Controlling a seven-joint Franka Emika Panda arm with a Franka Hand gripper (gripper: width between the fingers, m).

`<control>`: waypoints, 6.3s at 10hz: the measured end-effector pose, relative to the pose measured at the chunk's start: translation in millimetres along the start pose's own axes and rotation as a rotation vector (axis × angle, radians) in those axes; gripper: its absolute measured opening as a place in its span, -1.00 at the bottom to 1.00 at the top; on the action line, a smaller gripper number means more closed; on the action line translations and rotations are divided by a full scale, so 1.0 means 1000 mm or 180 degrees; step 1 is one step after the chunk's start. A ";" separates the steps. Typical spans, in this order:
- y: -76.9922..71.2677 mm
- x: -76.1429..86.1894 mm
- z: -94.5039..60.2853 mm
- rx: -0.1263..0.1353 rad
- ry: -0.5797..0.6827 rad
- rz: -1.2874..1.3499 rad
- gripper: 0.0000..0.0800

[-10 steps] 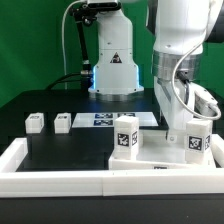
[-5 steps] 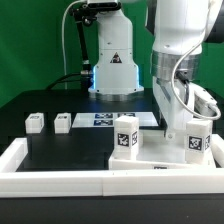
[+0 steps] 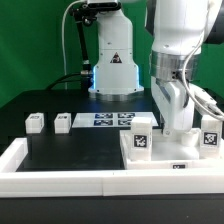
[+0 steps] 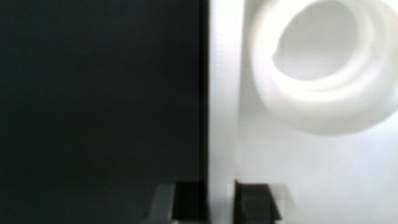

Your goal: Assemble square table

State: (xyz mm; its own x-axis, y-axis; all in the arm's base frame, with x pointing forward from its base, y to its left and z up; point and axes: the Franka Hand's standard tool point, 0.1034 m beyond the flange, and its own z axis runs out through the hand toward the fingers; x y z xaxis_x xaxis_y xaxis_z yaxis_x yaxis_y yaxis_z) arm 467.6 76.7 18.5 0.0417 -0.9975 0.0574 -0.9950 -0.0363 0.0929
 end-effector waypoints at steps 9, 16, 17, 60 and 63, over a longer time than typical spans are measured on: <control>-0.006 0.027 -0.010 0.0055 0.0013 -0.0638 -0.84; 0.005 0.057 -0.002 -0.0020 0.0016 -0.1508 -0.84; 0.006 0.068 -0.001 -0.0039 0.0025 -0.1852 -0.83; -0.099 0.076 -0.007 -0.0978 0.0197 -0.9721 -0.84; -0.113 0.054 -0.009 -0.0937 0.0206 -0.9580 -0.84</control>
Offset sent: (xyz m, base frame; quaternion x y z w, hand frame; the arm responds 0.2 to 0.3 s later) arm 0.0000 0.0000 0.0000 0.0000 0.0000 0.0000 1.0000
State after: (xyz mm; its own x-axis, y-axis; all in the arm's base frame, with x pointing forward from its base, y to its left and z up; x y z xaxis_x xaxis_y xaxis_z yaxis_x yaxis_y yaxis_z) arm 583.4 27.8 20.0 0.0618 0.9646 -0.2565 0.9968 -0.0725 -0.0323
